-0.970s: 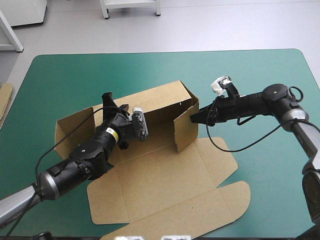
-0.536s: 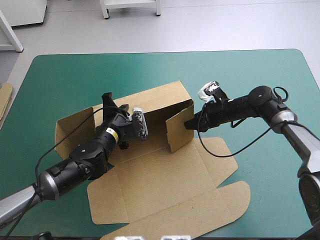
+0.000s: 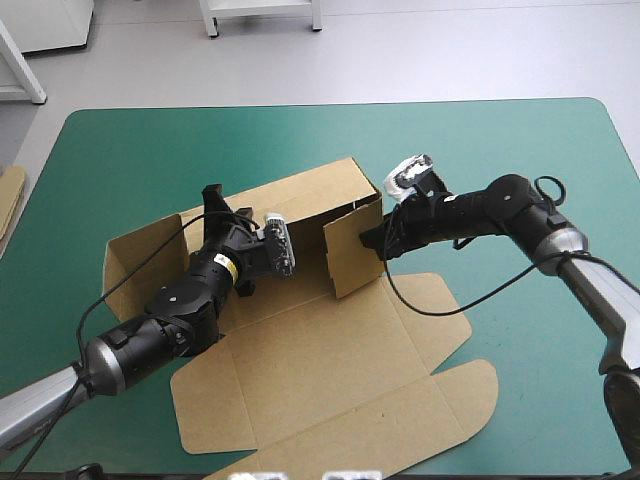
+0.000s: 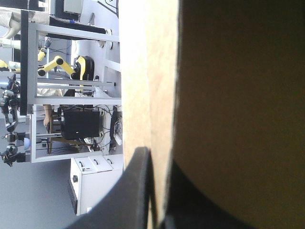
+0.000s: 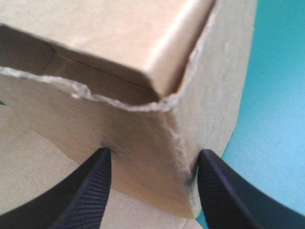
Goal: Fold the box
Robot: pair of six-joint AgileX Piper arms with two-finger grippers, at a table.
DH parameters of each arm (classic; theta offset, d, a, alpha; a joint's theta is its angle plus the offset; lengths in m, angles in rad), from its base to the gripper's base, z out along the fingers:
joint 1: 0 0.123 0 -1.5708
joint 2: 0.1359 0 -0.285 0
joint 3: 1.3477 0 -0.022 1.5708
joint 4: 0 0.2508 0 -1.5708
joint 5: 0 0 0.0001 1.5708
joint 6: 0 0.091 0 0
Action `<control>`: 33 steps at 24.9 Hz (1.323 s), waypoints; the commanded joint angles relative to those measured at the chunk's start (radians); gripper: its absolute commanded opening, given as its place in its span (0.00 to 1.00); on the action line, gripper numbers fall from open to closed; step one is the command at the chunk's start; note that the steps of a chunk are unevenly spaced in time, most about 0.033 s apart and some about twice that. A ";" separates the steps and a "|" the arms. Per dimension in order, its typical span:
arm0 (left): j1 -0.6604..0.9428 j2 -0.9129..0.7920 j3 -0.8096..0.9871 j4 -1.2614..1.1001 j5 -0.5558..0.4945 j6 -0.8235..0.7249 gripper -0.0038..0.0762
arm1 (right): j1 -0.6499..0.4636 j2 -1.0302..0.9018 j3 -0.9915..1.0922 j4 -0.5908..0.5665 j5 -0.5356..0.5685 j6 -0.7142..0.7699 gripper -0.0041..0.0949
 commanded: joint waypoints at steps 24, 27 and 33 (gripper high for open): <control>0.029 -0.008 -0.005 0.053 0.062 -0.182 0.04 | 0.189 0.009 -0.006 -0.079 -0.430 0.054 0.56; 0.029 -0.008 -0.005 0.053 0.061 -0.185 0.04 | 0.206 0.025 -0.006 -0.073 -0.491 0.050 0.56; 0.029 -0.008 -0.005 0.051 0.061 -0.185 0.04 | 0.208 0.030 -0.006 -0.053 -0.527 0.047 0.37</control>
